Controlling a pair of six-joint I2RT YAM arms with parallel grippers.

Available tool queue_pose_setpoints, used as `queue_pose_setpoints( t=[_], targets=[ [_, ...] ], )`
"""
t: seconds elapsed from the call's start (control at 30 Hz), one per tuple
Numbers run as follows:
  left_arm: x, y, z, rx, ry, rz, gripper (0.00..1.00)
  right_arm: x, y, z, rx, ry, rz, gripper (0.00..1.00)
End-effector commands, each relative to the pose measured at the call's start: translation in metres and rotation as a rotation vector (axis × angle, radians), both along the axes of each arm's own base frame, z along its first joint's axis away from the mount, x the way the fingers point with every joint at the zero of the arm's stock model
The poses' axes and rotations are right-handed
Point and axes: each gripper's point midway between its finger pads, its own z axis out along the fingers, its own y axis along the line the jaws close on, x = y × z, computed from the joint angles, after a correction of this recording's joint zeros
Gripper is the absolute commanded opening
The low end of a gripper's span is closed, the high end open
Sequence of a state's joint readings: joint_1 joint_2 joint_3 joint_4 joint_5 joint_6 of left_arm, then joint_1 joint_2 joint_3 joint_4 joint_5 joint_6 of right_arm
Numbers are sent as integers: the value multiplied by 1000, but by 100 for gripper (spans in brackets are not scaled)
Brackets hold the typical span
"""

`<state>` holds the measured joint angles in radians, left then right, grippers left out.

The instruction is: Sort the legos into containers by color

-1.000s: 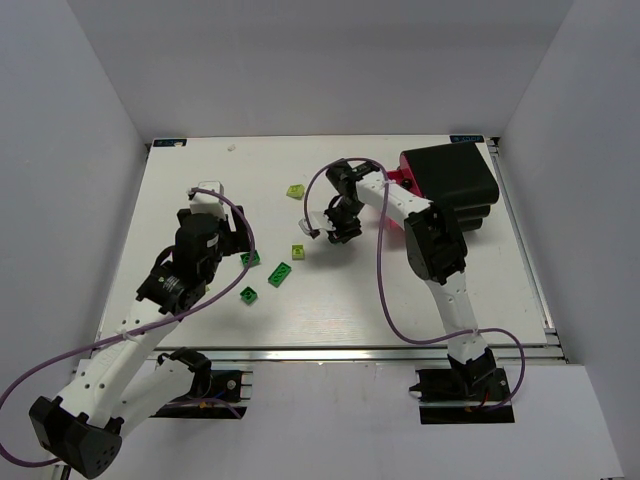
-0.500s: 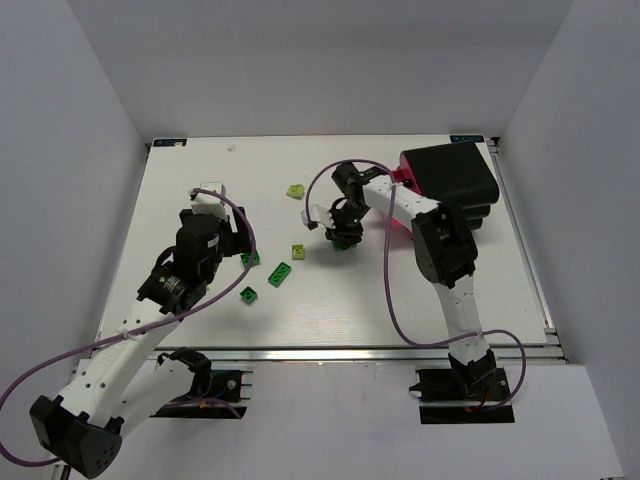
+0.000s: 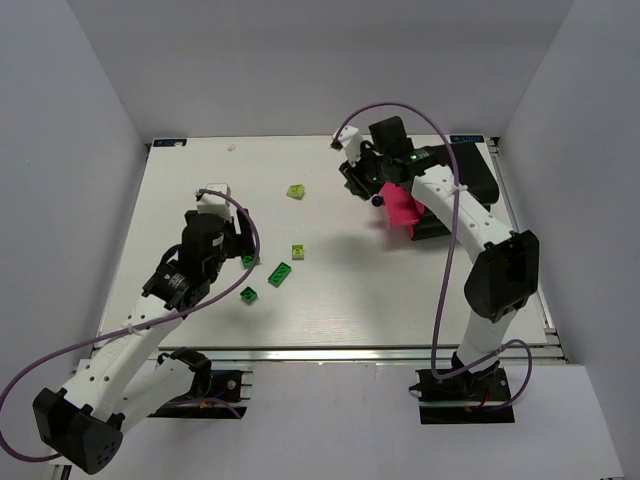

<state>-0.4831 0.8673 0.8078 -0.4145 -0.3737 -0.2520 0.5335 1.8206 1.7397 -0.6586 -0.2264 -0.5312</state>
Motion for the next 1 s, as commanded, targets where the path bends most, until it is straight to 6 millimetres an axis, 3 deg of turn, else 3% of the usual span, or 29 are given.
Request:
queue_pose_setpoints(
  t=[0.0,0.2,0.33,0.4,0.53,0.97],
  targets=[
    [0,-8,0,-13,-5,-28,86,37,-43,0,7,-29,-323,0],
    [0,-9,-3,-8,4,-31,87,72,-78,5,-41,-96,-483,0],
    [0,-8,-3,-7,2,-30,86,88,-82,0,-48,-90,-497,1],
    [0,-9,-3,-7,4,-32,87,95,-84,5,-46,-104,-503,6],
    [0,-9,-3,-8,4,-34,86,107,-93,-3,-83,-110,-516,11],
    [1,-11,-3,-8,7,-41,87,114,-105,-24,-134,-51,-514,38]
  ],
)
